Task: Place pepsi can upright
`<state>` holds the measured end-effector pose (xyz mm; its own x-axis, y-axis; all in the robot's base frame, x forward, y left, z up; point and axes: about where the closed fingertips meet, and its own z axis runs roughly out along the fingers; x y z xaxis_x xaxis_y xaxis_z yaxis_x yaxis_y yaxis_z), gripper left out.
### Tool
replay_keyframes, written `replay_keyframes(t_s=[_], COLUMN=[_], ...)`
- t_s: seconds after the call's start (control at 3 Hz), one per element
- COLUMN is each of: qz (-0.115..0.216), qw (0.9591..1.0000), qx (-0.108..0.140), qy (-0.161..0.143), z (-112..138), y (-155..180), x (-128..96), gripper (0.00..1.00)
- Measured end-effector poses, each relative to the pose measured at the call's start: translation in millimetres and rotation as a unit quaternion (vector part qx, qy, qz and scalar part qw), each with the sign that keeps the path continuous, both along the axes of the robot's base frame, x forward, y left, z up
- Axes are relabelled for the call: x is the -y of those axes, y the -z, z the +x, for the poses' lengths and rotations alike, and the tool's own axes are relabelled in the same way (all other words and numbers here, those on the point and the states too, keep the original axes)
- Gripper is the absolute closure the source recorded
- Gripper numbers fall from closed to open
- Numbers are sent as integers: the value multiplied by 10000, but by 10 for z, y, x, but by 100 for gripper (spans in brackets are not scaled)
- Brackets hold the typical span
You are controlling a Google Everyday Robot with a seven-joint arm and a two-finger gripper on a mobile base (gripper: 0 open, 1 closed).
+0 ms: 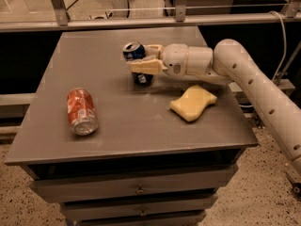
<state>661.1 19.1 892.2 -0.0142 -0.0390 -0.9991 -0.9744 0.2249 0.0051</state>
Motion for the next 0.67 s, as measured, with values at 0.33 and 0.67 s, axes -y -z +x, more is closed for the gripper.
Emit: replay_keyframes(t_s=[0.33,0.67], qz=[-23,-24], qw=[10000,10000], qx=[-63,-63], qy=[19,19], z=[-31,-31], y=[81,55], x=[53,54], gripper=[52,30])
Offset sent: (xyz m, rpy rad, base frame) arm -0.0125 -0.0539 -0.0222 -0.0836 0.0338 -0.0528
